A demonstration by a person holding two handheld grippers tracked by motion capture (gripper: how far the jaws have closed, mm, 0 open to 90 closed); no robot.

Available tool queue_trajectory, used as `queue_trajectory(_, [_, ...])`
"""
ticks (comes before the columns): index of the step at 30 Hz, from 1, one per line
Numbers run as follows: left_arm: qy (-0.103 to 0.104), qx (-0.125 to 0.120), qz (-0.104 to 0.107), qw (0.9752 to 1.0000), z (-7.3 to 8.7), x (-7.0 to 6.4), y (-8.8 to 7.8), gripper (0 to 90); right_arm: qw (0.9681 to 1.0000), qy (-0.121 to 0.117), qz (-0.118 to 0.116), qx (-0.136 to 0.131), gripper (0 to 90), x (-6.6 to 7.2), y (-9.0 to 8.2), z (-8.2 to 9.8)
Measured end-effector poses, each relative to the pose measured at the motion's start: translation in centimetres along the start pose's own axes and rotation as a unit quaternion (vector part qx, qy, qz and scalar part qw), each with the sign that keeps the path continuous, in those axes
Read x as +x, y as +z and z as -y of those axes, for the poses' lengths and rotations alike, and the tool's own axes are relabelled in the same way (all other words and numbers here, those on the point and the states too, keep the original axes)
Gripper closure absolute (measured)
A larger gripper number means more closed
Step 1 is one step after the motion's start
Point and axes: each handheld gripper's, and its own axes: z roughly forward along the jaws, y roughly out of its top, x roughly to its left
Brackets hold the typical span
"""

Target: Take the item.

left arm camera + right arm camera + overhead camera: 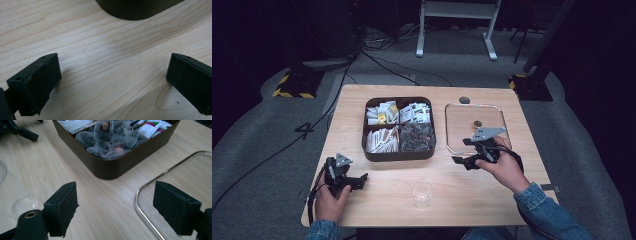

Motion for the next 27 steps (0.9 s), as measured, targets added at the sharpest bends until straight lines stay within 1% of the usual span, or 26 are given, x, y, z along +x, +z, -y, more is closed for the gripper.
queue_trajectory(7, [-0.001,0.000,-0.001,1.0000,0.0,0.0,0.0,0.2,0.9999,-0.014,-0.004,-0.003,18.6,-0.4,1.1,-2.5])
queue_trajectory(10, [-0.001,0.000,-0.001,1.0000,0.0,0.0,0.0,0.2,0.9997,-0.020,-0.010,-0.004,18.6,-0.6,1.8,-3.4])
queue_trajectory(15, [-0.003,0.000,-0.002,1.0000,0.0,-0.1,0.0,0.1,0.9994,-0.030,-0.014,-0.009,18.4,-0.8,2.6,-4.6])
queue_trajectory(18, [-0.002,0.000,-0.002,1.0000,0.0,-0.1,0.0,0.1,0.9993,-0.035,-0.009,-0.007,18.3,-1.1,3.1,-5.1])
queue_trajectory(20, [-0.002,0.000,-0.002,1.0000,0.0,-0.1,0.0,0.2,0.9992,-0.038,-0.010,-0.007,18.1,-1.4,3.4,-5.4])
queue_trajectory(24, [-0.003,0.000,-0.002,1.0000,0.0,-0.1,0.0,0.2,0.9990,-0.041,-0.010,-0.014,17.8,-2.0,3.9,-6.0])
queue_trajectory(27, [-0.003,0.000,-0.002,1.0000,0.0,-0.1,0.0,0.1,0.9990,-0.041,0.002,-0.015,17.9,-2.4,4.3,-6.5])
